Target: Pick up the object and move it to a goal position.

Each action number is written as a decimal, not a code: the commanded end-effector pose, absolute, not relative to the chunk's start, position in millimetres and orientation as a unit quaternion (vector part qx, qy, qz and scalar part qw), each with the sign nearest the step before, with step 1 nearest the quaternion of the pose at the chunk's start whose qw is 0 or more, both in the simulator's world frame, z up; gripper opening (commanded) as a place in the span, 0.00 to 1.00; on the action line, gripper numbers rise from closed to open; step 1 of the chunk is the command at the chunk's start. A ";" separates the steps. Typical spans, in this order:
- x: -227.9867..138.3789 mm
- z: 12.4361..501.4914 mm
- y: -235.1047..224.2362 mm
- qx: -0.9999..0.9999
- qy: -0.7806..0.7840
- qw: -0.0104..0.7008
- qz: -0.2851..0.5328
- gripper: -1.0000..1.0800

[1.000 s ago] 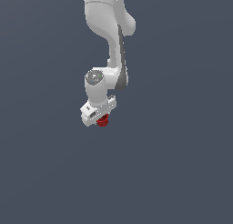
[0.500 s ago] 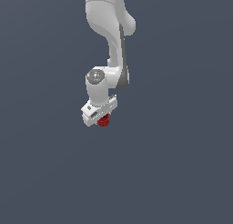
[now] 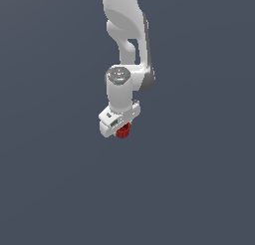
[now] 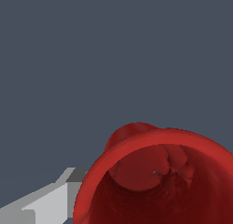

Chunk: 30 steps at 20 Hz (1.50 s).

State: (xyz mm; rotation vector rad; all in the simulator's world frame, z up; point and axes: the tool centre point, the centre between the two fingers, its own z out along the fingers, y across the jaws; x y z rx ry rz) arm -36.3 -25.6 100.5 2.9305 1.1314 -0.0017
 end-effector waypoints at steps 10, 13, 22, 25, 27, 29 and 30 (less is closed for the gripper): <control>8.8 188.3 69.3 0.933 0.360 0.000 0.000 0.00; 20.6 209.9 92.6 0.933 0.360 0.000 0.000 0.00; 49.8 260.0 147.1 0.933 0.360 0.000 0.000 0.00; 56.8 271.3 159.5 0.933 0.360 0.000 0.000 0.00; 60.6 277.2 166.0 0.933 0.360 0.000 0.000 0.00; 63.8 282.0 171.2 0.933 0.360 0.000 0.000 0.00; 65.2 284.1 173.4 0.933 0.360 0.000 0.000 0.00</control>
